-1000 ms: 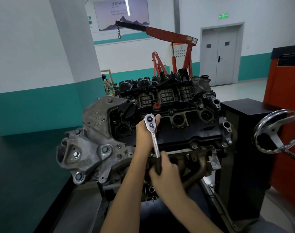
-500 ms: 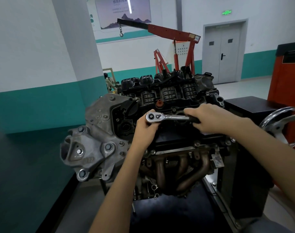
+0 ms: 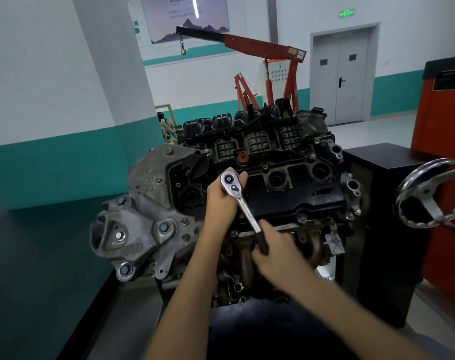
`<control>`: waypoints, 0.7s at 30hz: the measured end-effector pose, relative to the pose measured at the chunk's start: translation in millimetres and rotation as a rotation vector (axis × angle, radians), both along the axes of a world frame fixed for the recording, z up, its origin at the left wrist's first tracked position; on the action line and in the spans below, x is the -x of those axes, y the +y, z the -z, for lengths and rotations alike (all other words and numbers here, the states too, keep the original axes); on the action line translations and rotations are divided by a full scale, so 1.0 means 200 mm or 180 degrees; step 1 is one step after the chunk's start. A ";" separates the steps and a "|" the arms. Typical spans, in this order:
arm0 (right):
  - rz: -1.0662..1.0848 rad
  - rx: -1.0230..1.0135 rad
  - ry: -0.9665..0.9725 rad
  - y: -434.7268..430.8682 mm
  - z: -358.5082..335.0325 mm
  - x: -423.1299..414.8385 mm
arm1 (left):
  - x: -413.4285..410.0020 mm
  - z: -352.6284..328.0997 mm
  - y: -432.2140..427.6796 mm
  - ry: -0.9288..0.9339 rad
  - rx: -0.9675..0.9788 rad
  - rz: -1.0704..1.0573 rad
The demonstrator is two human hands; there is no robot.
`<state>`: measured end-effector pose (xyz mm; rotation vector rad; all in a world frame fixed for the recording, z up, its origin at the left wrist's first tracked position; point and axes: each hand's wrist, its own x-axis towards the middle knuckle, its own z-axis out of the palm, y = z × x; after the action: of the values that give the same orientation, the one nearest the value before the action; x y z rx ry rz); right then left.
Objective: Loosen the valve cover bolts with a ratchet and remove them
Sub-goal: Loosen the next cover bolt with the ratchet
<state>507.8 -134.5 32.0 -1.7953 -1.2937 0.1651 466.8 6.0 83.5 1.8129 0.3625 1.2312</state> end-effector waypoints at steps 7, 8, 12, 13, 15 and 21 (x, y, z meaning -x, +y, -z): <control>0.0002 0.0952 -0.2723 -0.08 -0.55 -0.54 | 0.00 -0.04 -0.04 0.0028 -0.0136 -0.0010; 0.0064 0.0875 -0.2755 -0.07 -0.55 -0.52 | 0.01 -0.03 -0.03 -0.0111 -0.0013 -0.0030; 0.0254 0.0336 -0.1578 -0.09 -0.24 -0.28 | 0.01 0.00 -0.06 -0.0435 0.0209 -0.0130; 0.0222 0.0160 -0.1062 -0.10 -0.15 -0.19 | 0.00 0.00 -0.07 -0.0471 0.0254 -0.0179; 0.0215 -0.0131 -0.0254 -0.04 -0.03 0.00 | -0.03 -0.01 -0.09 -0.0565 0.0380 -0.0255; 0.0141 -0.0253 0.0399 0.08 0.03 0.16 | 0.01 -0.01 -0.05 -0.0357 0.0210 -0.0016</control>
<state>476.2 -119.4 25.2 -1.7171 -1.1556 0.1959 465.0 -5.0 85.8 1.6800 0.3406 1.3033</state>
